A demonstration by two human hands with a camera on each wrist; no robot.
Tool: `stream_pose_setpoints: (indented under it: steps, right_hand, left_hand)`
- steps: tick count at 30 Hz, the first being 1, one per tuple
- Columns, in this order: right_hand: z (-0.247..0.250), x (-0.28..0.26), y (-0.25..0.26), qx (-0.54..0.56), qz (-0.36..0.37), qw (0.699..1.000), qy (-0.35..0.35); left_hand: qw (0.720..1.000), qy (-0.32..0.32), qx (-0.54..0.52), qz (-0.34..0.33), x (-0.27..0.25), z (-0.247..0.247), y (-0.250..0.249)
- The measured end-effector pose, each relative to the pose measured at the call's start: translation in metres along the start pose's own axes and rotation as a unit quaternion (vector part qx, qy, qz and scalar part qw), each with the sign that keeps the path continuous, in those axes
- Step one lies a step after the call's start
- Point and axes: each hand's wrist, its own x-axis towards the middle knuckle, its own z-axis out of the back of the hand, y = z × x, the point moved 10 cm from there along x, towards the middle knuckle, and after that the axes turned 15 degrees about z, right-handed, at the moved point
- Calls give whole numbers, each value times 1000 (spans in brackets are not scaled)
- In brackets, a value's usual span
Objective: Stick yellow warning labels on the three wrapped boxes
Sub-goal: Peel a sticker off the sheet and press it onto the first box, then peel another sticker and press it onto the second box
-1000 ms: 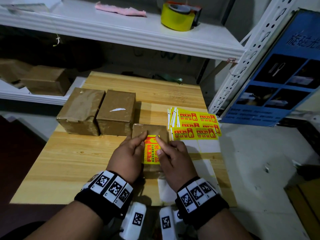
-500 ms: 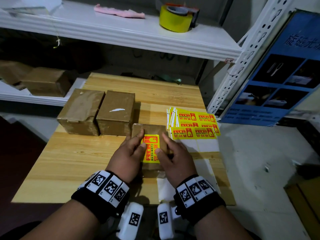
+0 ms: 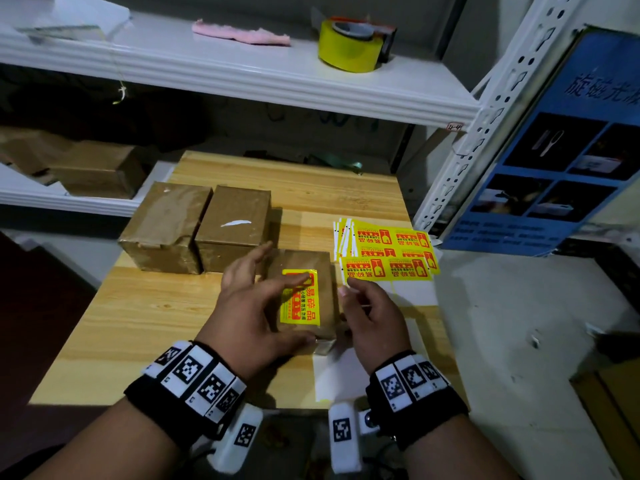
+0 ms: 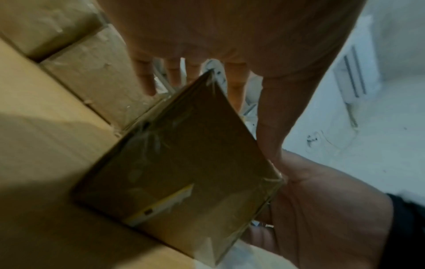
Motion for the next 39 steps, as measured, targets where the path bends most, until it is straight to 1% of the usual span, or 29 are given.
stream_pose_setpoints:
  steps: [1, 3, 6, 10, 12, 13, 16, 17, 18, 19, 21, 24, 25, 28, 30, 33, 35, 39]
  right_hand:
    - [3, 0, -3, 7, -6, 1000, -5]
    - [9, 1, -6, 24, -9, 999, -22]
    - [16, 2, -7, 37, -17, 998, -46]
    - [14, -2, -6, 54, -19, 997, -42]
    - [11, -3, -4, 54, -16, 998, -33]
    - [11, -2, -2, 55, -10, 998, -30]
    - [8, -3, 11, 29, 37, 999, -9]
    - [6, -5, 16, 7, 57, 998, 6]
    - [3, -8, 20, -11, 75, 997, 23]
    - [-1, -10, 22, -23, 88, 995, 40]
    - [-10, -15, 27, -38, 101, 991, 79]
    - [-22, -16, 33, -70, 110, 984, 124]
    - [-23, -16, 34, -78, 109, 983, 128]
    - [-25, -11, 30, -96, 115, 981, 120]
    - [-26, -9, 25, -114, 119, 979, 116]
    - [-23, -6, 30, -115, 129, 980, 101]
    - [-17, -4, 34, -111, 133, 982, 78]
    - [0, 6, 32, -102, 116, 988, 19]
  left_hand:
    - [1000, -14, 16, -17, -2, 2, -5]
    - [999, -17, 31, -34, -1, -3, -8]
    - [999, -12, 15, -28, 7, -14, -4]
    - [999, -11, 0, -35, 9, -20, -11]
    - [999, -24, -4, -32, 7, -9, -19]
    - [999, -45, -2, -23, 8, 3, -22]
    - [987, -148, 52, 19, 24, 51, -25]
    - [982, -163, 83, 40, 36, 63, -21]
    - [978, -160, 120, 63, 49, 71, -17]
    - [974, -141, 157, 82, 63, 75, -12]
    - [965, -85, 225, 100, 86, 74, -4]
    - [940, -21, 329, 89, 108, 63, 5]
    - [932, -2, 351, 87, 112, 57, 10]
    - [922, 59, 374, 83, 119, 35, 29]
    - [914, 65, 396, 67, 120, 27, 39]
    - [911, 37, 408, 40, 125, 28, 43]
    - [914, 31, 403, 30, 124, 32, 41]
    - [926, 53, 373, 26, 110, 33, 38]
